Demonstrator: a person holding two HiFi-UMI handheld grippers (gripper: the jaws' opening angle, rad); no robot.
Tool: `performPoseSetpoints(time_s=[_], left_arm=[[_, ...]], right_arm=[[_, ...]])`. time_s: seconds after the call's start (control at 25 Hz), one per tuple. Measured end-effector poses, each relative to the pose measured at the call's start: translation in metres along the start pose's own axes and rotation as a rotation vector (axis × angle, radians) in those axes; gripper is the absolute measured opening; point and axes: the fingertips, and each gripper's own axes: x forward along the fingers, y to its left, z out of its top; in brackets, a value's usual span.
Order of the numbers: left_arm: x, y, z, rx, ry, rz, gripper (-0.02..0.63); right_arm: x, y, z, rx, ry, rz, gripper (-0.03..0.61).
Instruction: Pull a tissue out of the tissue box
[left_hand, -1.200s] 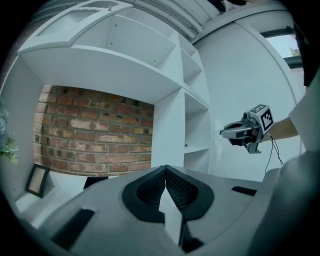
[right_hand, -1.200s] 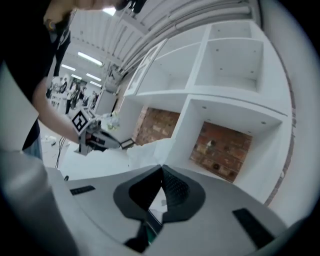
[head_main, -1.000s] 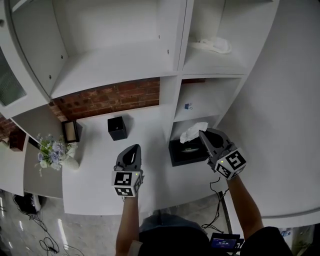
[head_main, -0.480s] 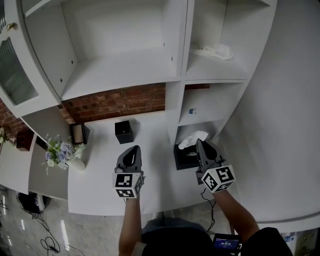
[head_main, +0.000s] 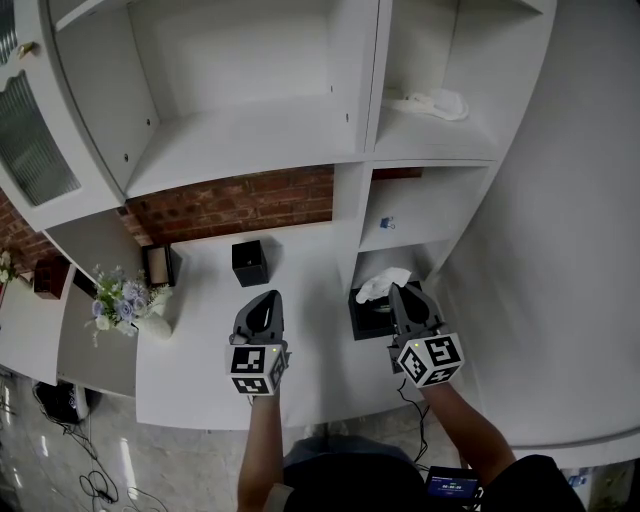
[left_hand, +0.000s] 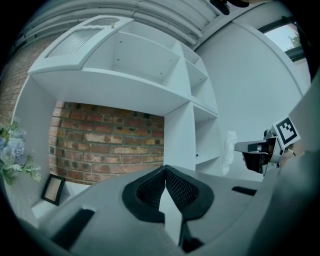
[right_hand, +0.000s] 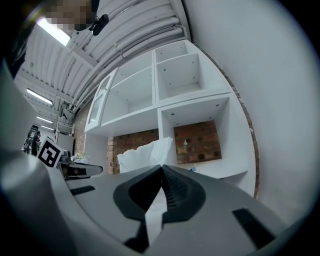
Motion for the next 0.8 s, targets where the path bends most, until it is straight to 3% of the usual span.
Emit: performPoseSetpoints(time_s=[0.8], left_arm=[[0.0049, 0.0011, -0.0076, -0.01, 0.011, -0.014, 0.009]], right_arm=[[0.0016, -0.0018, -0.01, -0.037, 0.036, -0.014, -0.002]])
